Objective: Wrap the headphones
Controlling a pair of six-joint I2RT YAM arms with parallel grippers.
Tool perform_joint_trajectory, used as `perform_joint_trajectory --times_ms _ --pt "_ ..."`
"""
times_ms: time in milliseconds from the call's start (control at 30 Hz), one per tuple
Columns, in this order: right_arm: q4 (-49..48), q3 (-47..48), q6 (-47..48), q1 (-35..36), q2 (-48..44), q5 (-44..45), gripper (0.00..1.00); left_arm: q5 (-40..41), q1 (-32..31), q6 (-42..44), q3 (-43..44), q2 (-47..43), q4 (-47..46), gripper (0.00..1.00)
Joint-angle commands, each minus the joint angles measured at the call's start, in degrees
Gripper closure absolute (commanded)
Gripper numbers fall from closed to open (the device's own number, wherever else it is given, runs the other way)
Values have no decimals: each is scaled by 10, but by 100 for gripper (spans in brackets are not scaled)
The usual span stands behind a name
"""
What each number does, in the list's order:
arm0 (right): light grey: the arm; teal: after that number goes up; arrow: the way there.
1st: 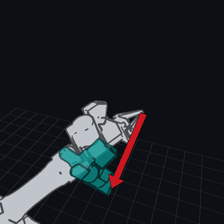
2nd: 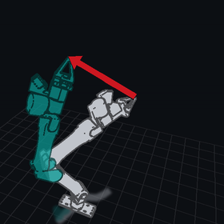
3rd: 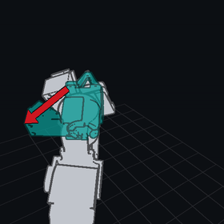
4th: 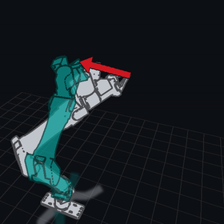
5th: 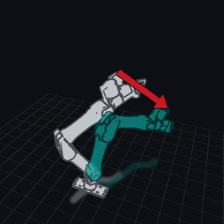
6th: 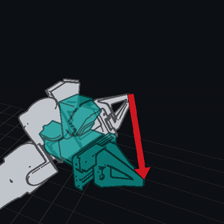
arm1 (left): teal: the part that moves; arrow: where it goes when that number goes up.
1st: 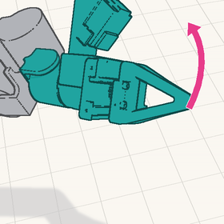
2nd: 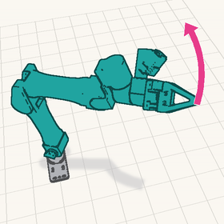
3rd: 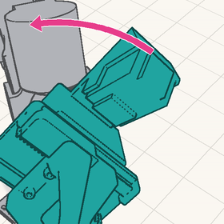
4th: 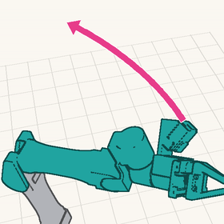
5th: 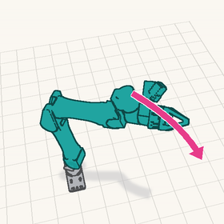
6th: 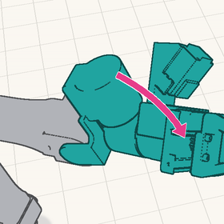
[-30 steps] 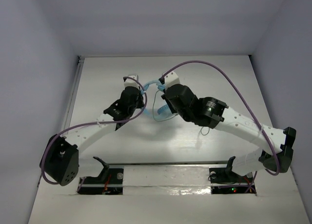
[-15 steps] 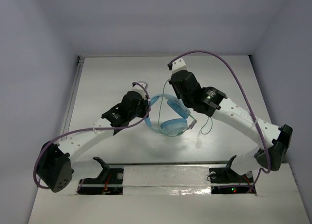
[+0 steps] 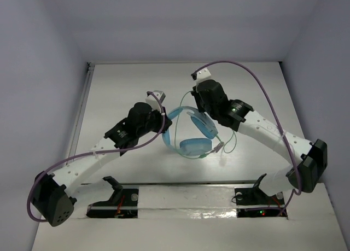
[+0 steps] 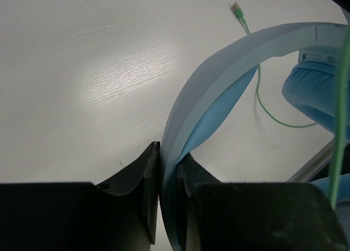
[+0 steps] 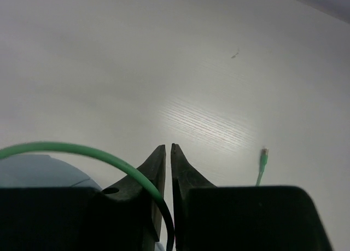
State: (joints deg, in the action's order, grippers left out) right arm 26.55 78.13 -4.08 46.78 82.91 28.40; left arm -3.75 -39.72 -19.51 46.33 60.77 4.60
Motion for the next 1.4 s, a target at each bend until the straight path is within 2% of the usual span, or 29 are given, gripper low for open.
perform_joint_trajectory --times_ms 0,233,367,500,600,700,800,867,1033,1200,1367 --pt "-57 -29 -25 -20 -57 -34 84 -30 3 -30 40 -44 -66 100" --pt "-122 -106 -84 -39 -132 -50 86 17 29 -26 84 -51 -6 100" --pt "-142 -122 -81 -46 -136 -79 86 -65 36 -26 88 -59 -32 100" --pt "-156 -137 -85 -46 -131 -115 85 -83 41 -38 97 -67 -39 100" --pt "-199 -176 -99 -46 -148 -152 72 -112 57 -57 117 -65 -42 100" --pt "-264 -218 -103 -53 -166 -167 66 -130 69 -69 150 -59 -39 100" --pt "-347 -272 -103 -67 -179 -222 60 -133 76 -73 189 -53 -20 100" --pt "-380 -298 -103 -85 -177 -249 58 -136 76 -73 207 -47 -3 100" --pt "-424 -323 -119 -92 -158 -297 46 -147 94 -76 250 -41 9 100" --pt "-489 -361 -146 -92 -144 -337 49 -161 121 -100 276 -36 5 100" --pt "-547 -380 -175 -92 -105 -426 49 -160 148 -134 292 -26 -18 100"
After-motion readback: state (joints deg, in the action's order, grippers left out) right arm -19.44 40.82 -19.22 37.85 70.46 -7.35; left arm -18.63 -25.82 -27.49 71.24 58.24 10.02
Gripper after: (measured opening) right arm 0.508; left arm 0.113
